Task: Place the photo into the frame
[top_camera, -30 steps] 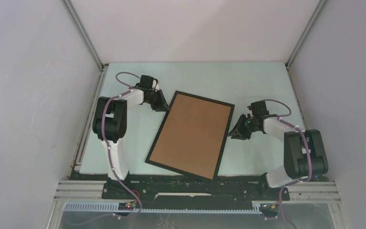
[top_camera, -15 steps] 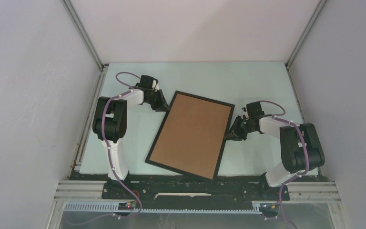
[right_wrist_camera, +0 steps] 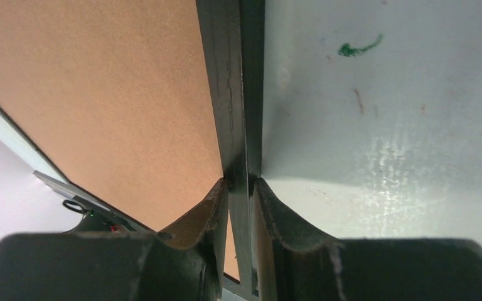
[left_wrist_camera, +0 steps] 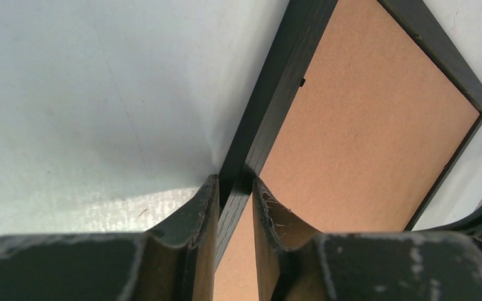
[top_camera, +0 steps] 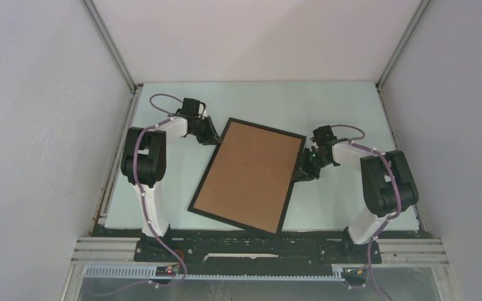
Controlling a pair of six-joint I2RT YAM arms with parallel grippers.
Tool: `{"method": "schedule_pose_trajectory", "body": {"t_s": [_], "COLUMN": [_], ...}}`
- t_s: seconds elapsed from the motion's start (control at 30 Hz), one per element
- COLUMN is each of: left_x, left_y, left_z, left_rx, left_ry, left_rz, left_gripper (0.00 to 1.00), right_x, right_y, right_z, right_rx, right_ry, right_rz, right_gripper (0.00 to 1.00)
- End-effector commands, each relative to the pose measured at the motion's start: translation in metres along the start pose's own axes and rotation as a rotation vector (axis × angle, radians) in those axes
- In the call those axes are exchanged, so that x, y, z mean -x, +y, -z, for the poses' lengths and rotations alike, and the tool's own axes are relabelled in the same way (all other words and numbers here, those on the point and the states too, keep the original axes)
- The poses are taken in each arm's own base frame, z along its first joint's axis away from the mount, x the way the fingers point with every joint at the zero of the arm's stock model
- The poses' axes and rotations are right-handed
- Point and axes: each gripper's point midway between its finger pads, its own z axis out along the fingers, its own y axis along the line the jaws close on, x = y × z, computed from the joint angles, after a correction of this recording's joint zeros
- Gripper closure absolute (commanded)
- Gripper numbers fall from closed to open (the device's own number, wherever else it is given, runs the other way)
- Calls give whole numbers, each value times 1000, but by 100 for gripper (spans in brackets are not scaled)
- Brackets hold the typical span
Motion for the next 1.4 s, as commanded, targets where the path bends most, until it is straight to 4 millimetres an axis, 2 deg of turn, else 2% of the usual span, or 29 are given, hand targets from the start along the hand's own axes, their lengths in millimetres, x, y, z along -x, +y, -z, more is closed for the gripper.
{"method": "schedule_pose_trajectory", "body": {"t_s": [0.0, 0.2, 0.37, 0.4, 0.53, 0.8, 0.9, 1.07, 1.2, 1.27, 1.37], "left_x": [-23, -24, -25, -25, -25, -25, -24, -24, -22, -21, -14], "left_y": [-15, -16, -18, -17, -17, -17, -16, -16, -14, -12, -7], "left_z": [0, 0, 0, 0, 1, 1, 1, 1, 1, 3, 13], "left_rx": [-59, -64, -71, -69, -69, -67, -63, -60, -47, -32, -15], "left_ry": [75, 76, 81, 80, 79, 77, 74, 71, 62, 50, -24], "left_rz": [-3, -5, -9, -8, -9, -9, -9, -8, -6, -4, 15], "left_gripper": [75, 76, 76, 76, 76, 77, 77, 77, 75, 68, 53], "right_x": [12, 14, 24, 28, 30, 37, 48, 70, 96, 102, 109], "right_y": [0, 12, 19, 26, 24, 41, 49, 75, 115, 133, 157], "right_z": [-22, -35, -44, -46, -56, -71, -72, -73, -58, -50, -27], "right_rx": [-133, -248, -373, -393, -516, -608, -627, -599, -546, -496, -427], "right_ry": [-42, -32, -38, -47, -28, -22, -45, -106, -213, -242, -294], "right_rz": [74, 105, 133, 150, 186, 275, 322, 406, 495, 520, 532], "right_gripper": [72, 72, 71, 71, 71, 71, 70, 70, 68, 66, 65]}}
